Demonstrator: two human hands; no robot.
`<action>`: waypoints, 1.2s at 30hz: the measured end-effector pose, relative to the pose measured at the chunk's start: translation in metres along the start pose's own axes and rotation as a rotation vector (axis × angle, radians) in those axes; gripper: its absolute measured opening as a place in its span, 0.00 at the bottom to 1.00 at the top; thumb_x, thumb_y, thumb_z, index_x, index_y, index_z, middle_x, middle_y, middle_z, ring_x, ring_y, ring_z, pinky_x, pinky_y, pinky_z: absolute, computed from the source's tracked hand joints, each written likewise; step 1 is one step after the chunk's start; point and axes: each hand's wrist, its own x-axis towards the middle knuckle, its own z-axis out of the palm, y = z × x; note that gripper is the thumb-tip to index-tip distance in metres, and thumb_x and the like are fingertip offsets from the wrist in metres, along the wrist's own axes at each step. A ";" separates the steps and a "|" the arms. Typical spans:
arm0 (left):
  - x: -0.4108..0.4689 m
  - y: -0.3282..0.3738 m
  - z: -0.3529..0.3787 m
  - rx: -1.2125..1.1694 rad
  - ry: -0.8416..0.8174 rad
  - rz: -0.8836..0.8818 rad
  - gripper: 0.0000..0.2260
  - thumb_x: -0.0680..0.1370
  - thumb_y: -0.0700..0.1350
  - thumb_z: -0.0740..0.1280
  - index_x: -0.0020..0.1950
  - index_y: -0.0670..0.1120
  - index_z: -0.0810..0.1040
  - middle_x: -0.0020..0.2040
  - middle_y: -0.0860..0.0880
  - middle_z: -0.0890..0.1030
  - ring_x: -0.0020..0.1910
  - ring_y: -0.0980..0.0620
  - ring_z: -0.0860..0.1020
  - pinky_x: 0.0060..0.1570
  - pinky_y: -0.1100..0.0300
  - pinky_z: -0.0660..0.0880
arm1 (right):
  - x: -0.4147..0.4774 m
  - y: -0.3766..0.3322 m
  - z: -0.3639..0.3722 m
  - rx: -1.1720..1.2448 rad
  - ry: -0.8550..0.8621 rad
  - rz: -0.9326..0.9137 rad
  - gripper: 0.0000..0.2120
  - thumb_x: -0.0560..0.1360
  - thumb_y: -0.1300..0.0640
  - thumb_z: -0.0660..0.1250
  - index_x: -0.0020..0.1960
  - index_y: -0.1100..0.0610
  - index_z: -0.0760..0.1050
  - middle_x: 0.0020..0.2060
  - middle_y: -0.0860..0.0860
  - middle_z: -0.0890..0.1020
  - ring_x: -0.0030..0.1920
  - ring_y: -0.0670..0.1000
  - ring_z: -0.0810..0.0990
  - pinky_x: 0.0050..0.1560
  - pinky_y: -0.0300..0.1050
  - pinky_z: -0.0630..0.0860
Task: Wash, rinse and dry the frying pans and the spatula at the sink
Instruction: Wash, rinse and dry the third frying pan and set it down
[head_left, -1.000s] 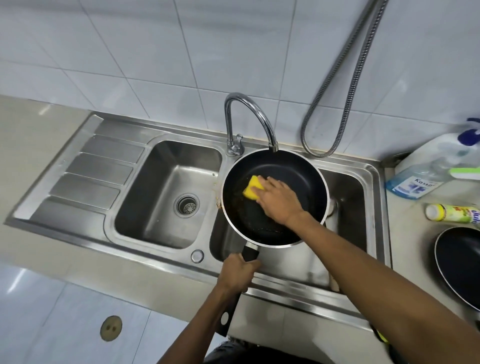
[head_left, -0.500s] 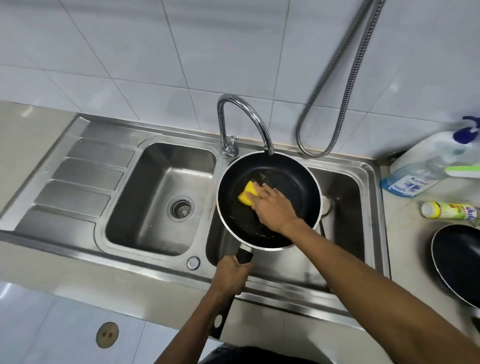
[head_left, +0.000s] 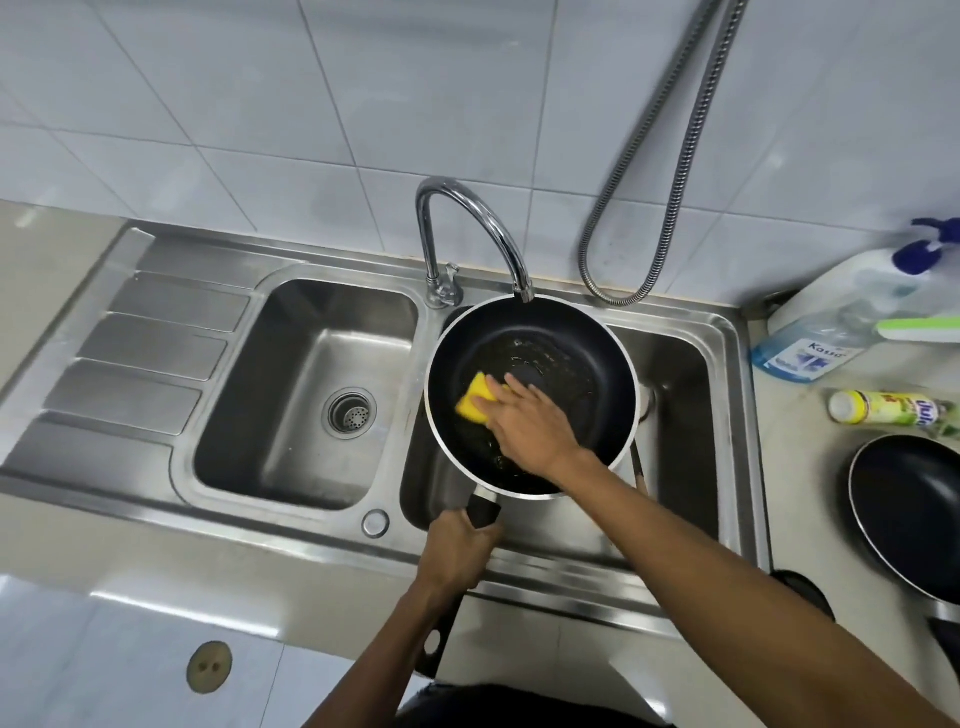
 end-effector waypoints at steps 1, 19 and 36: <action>-0.001 0.001 -0.001 -0.012 -0.006 -0.006 0.13 0.74 0.44 0.71 0.31 0.45 0.73 0.25 0.50 0.72 0.23 0.53 0.71 0.24 0.62 0.68 | 0.011 0.007 -0.006 -0.001 0.008 0.033 0.24 0.83 0.56 0.59 0.78 0.47 0.63 0.81 0.50 0.58 0.81 0.56 0.56 0.78 0.56 0.58; -0.006 0.005 -0.005 -0.057 -0.054 0.025 0.11 0.75 0.43 0.71 0.33 0.42 0.75 0.27 0.46 0.72 0.25 0.49 0.71 0.25 0.59 0.67 | 0.017 0.004 -0.017 -0.028 0.039 0.051 0.22 0.81 0.57 0.62 0.74 0.47 0.70 0.78 0.51 0.66 0.78 0.60 0.62 0.75 0.57 0.63; -0.010 0.010 -0.004 -0.091 -0.084 0.015 0.08 0.74 0.42 0.70 0.37 0.42 0.74 0.28 0.44 0.71 0.25 0.48 0.69 0.27 0.55 0.68 | -0.039 -0.020 -0.002 0.416 0.186 0.007 0.19 0.81 0.57 0.64 0.71 0.47 0.76 0.74 0.47 0.73 0.65 0.55 0.76 0.66 0.47 0.70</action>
